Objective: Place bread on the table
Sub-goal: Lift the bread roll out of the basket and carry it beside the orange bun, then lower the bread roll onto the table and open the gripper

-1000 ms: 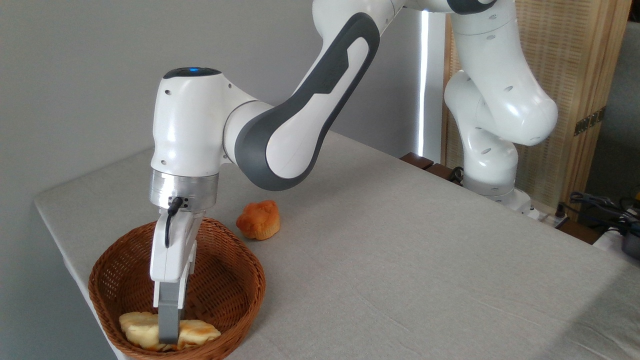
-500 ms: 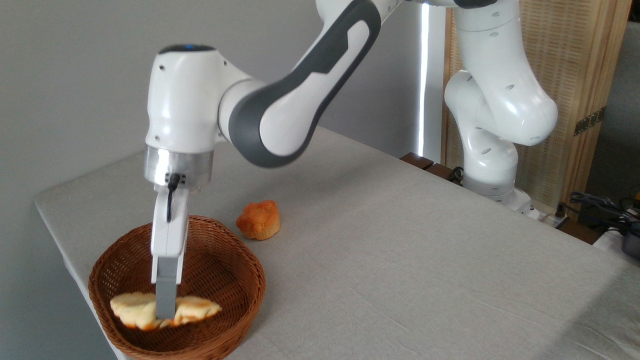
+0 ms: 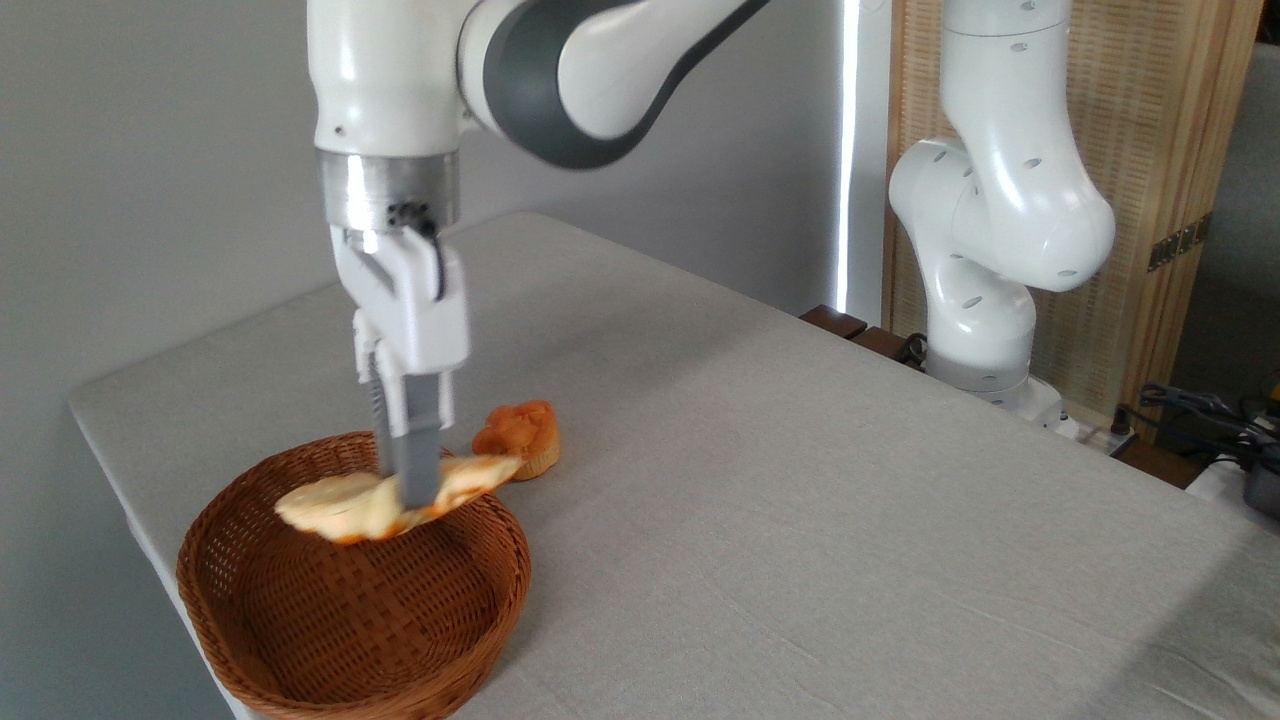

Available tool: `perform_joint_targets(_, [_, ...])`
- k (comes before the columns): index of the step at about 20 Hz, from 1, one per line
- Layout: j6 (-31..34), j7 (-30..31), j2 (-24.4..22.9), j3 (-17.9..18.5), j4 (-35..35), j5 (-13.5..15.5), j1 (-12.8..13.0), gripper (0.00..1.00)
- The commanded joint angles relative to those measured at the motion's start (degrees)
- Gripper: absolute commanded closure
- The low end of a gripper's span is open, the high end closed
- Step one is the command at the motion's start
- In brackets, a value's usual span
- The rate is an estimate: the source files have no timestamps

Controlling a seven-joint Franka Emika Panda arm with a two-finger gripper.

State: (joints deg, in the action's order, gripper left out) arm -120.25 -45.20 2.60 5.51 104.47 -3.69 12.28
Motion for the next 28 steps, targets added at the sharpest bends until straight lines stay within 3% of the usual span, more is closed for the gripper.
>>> perform_joint_targets(1, [10.63,7.57,-3.55,-1.55,1.09,1.92,0.03,0.62])
perform_joint_targets(4, [15.04,8.81,-6.36,-1.56,3.89,4.74,0.03,0.62])
perform_joint_targets(9, [15.31,13.20,-9.54,-1.38,11.28,9.93,-0.06,0.54])
perform_joint_targets(10, [15.23,13.38,-9.63,-1.47,12.42,10.02,0.02,0.35])
perform_joint_targets(11, [14.70,13.47,-9.63,-1.47,13.47,10.02,0.11,0.09])
perform_joint_targets(12, [14.26,13.47,-9.63,-1.56,14.53,10.02,0.11,0.00])
perform_joint_targets(28, [12.68,12.95,-8.84,-1.56,14.80,9.67,0.90,0.00])
